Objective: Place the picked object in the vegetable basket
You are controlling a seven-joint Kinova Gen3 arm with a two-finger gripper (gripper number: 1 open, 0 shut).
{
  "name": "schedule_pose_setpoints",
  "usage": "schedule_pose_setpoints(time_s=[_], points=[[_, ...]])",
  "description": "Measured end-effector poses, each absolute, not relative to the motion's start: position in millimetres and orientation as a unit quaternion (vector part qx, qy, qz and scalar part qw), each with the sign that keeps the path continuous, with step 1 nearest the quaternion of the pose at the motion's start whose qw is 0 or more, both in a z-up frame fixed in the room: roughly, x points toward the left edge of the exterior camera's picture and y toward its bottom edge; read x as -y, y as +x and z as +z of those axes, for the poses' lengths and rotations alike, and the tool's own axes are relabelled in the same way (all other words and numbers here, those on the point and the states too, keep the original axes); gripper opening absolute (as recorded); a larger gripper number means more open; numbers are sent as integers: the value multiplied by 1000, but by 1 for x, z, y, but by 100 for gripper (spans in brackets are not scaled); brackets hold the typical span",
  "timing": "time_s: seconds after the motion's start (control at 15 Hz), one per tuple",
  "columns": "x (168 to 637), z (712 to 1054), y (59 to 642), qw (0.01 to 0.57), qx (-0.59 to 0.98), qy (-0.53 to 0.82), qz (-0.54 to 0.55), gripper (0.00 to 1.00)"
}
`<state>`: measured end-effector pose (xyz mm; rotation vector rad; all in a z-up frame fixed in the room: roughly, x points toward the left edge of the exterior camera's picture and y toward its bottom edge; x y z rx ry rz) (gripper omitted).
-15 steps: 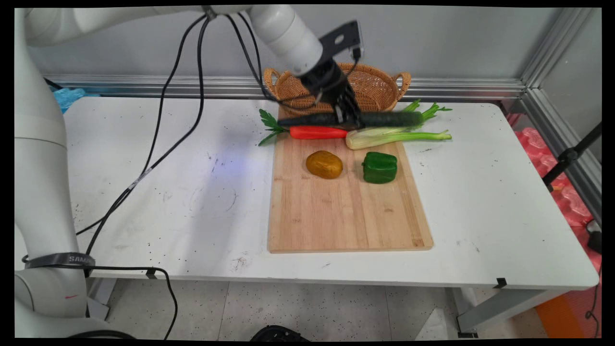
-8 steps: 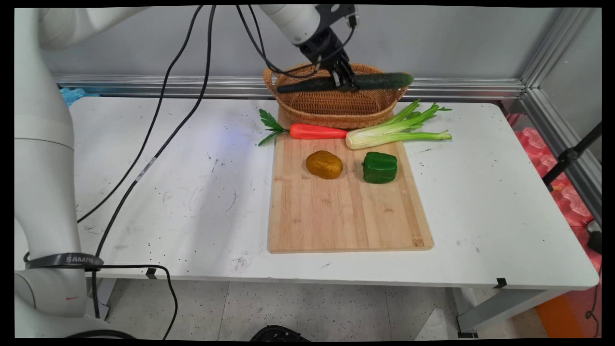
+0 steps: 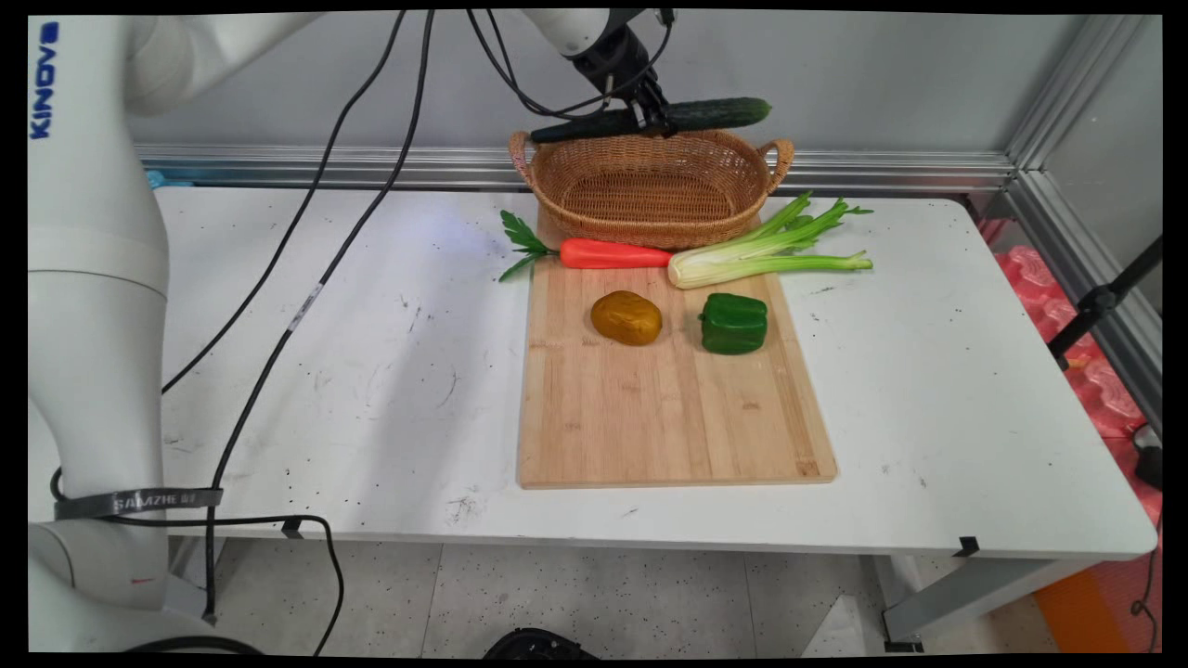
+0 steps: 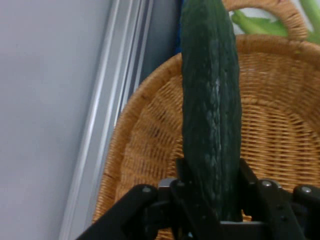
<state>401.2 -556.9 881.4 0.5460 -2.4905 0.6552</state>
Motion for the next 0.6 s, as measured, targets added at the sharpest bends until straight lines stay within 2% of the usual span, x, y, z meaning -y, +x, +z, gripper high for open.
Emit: schedule_pose_setpoints(time_s=[0.27, 0.33, 0.6], points=[[574, 873, 408, 253, 914, 205, 241, 0], [576, 870, 409, 253, 915, 205, 238, 100], [579, 863, 409, 256, 917, 206, 227, 100]])
